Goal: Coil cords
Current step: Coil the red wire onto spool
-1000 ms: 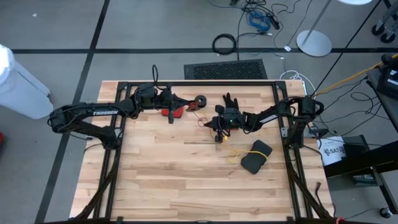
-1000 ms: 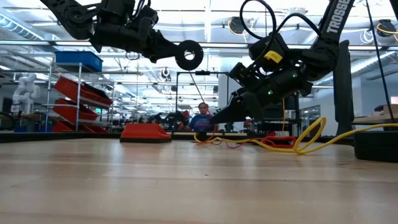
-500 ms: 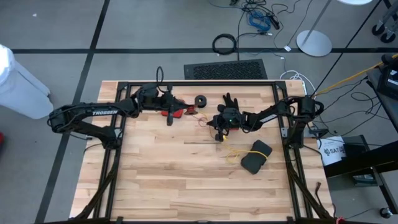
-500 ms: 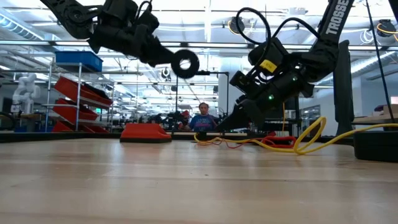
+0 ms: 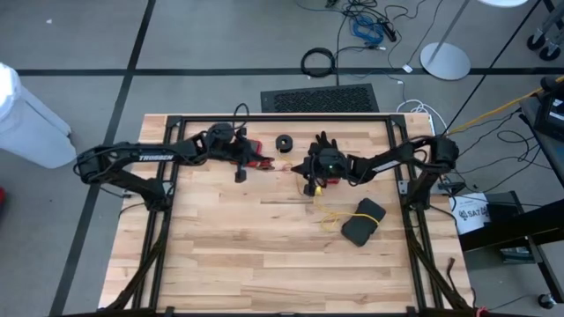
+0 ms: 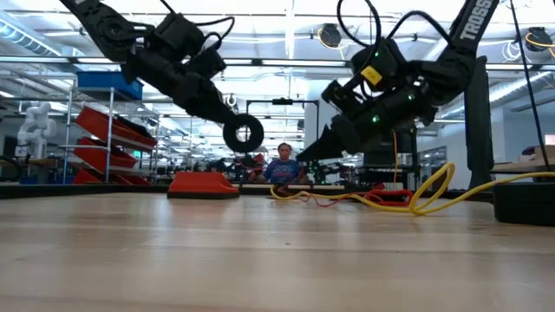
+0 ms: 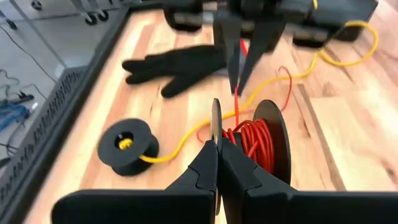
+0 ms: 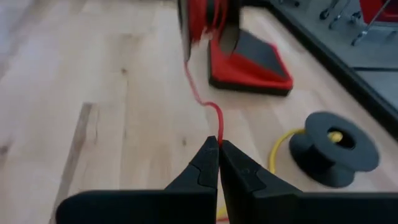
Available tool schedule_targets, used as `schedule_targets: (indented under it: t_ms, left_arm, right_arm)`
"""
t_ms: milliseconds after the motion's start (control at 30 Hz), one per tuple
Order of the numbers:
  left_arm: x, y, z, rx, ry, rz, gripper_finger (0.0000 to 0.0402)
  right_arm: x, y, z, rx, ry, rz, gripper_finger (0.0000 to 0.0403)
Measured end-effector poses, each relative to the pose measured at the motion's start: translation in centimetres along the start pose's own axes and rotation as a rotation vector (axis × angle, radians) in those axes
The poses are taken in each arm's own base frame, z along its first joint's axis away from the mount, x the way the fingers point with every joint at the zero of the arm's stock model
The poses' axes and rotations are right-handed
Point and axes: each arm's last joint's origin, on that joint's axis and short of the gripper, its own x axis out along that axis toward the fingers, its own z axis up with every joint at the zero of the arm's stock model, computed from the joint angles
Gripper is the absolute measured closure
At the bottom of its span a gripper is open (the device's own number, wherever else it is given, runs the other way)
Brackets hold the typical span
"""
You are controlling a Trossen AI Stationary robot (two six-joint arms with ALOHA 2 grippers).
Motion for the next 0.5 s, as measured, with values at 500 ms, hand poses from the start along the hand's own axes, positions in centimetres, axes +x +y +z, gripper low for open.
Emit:
schedule_targets:
  t_ms: [500]
  left_arm:
    - [3.6,-0.7,-2.0,0.022,0.065,0.000,0.0395]
  right_arm:
    - [-2.3,-0.6,3.2,0.037,-0.100,-0.054,0.0403]
